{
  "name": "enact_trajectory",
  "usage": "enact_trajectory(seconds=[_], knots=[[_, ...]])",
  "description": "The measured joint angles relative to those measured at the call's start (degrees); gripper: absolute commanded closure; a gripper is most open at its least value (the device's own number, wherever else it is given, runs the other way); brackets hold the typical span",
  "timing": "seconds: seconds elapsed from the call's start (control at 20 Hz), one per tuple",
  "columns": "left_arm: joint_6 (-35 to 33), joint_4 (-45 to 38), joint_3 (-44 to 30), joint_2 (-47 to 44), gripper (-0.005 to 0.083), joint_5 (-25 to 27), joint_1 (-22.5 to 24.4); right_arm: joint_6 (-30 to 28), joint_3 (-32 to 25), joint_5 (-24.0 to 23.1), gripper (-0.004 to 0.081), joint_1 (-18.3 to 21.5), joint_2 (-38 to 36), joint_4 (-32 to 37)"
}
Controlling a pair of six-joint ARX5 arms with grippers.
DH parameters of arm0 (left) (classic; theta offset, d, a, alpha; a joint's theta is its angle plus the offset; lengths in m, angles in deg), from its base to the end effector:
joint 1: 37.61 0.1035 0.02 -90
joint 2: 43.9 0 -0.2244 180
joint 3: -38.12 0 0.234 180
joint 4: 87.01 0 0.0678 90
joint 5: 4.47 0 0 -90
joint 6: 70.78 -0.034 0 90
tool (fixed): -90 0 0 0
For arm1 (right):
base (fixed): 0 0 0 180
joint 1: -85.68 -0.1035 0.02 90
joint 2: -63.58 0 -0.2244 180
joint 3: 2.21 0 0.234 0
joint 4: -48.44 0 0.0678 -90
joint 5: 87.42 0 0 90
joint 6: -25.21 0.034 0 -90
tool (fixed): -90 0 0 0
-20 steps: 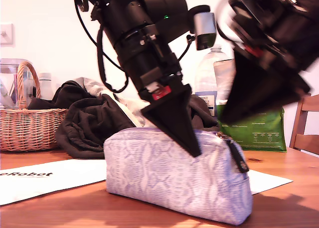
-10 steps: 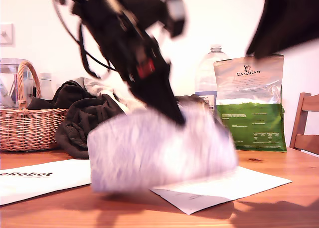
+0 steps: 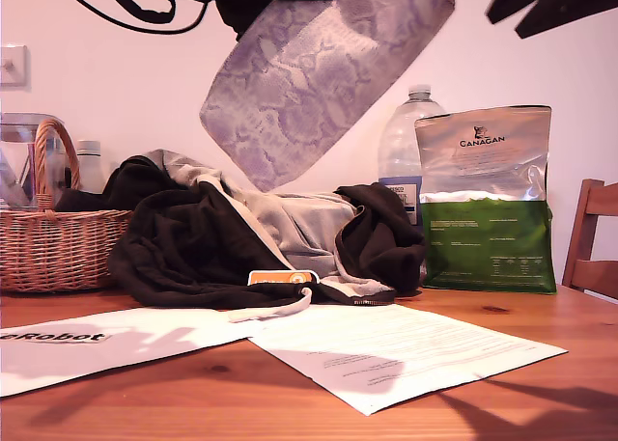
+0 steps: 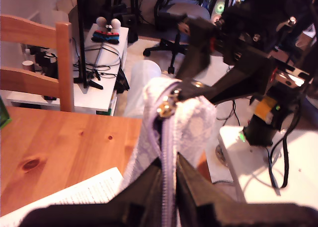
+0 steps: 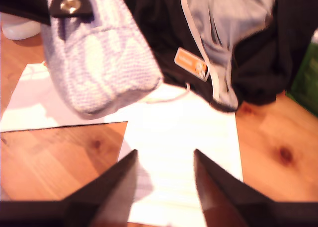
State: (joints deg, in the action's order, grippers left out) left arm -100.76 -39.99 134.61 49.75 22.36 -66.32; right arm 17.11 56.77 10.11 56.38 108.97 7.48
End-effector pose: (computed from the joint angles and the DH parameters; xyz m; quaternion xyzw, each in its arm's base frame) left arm 0.2728 -0.1840 0.2811 0.0591 0.1747 -0.7361 0.6512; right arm 0.1548 0.0920 0.2716 -0.1097 0.2101 0.3226 0.9164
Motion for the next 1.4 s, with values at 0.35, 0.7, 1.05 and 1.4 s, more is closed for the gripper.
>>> enact_trajectory(seconds=[0.35, 0.7, 1.05, 1.4], knots=[[-2.19, -0.46, 0.02, 0.48, 0.0795, 8.24, -4.61, -7.93, -0.09, 2.12, 0.0354, -2.43, 1.73, 4.61], [-3.06, 0.2, 0.0, 0.48, 0.0795, 12.5, -5.27, -14.51, 5.79, -1.97, 0.0369, -3.06, 0.2, -5.51], [-3.15, 0.85, 0.0, 0.48, 0.0795, 11.85, -5.33, -19.56, 6.67, -2.14, 0.037, -4.96, -0.09, -4.07], [-3.06, 2.12, 0.0, 0.5, 0.0795, 10.43, -6.34, -21.79, 6.67, -3.76, 0.037, -4.94, 5.51, -2.56]])
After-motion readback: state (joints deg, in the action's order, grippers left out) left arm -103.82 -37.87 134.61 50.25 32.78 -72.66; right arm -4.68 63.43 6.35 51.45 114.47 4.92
